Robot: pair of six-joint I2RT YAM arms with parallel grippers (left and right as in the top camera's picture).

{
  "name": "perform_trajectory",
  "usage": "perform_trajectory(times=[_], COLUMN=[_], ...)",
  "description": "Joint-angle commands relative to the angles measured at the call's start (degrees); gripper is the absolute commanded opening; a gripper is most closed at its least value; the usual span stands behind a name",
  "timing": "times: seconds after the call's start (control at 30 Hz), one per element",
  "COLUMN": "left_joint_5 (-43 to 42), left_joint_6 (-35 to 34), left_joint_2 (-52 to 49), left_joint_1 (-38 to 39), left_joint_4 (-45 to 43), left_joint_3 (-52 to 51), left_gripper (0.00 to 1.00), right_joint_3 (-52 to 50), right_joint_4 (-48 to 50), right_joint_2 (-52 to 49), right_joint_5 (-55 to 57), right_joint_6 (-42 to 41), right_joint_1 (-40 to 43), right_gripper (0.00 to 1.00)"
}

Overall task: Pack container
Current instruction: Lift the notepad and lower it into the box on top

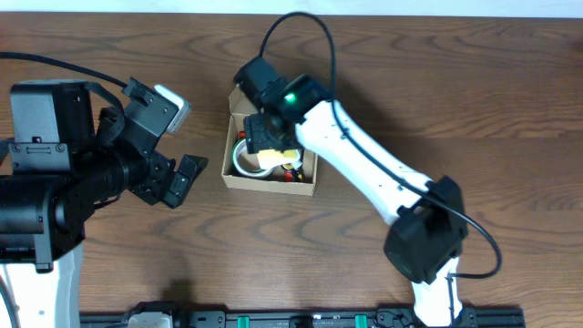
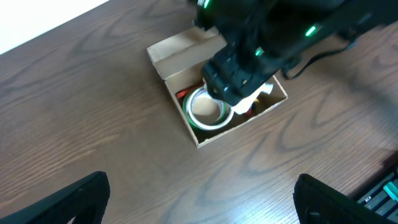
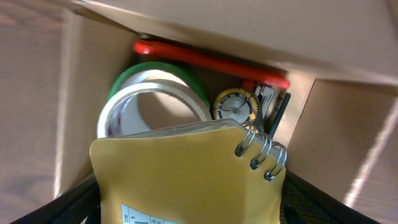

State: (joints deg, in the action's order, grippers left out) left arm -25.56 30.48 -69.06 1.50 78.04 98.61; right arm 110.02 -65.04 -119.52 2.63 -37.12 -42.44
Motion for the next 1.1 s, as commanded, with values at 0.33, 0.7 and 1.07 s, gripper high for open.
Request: perform_trajectory(times=[0.33, 0.7, 1.07], left_joint_5=[-0.87, -0.87, -0.87], left_joint_6=[0.83, 0.83, 0.83], left_joint_2=[-0.04, -0.04, -0.04], left_joint_1=[-0.37, -0.37, -0.35], left_joint_4=[0.17, 0.17, 0.17], left_joint_3=[0.79, 0.79, 0.79], left_gripper=[0.95, 0.95, 0.95], right_joint_3=[0.52, 0.52, 1.40], right_joint_4=[4.17, 6.27, 1.57], right_joint_2=[-3.13, -3.28, 0.39], right_joint_5=[7.45, 9.31, 9.62], right_joint_6=[-17.40, -18.14, -16.50], right_joint_1=[-4.94, -6.62, -4.00], right_gripper=[0.75, 0.96, 0.99])
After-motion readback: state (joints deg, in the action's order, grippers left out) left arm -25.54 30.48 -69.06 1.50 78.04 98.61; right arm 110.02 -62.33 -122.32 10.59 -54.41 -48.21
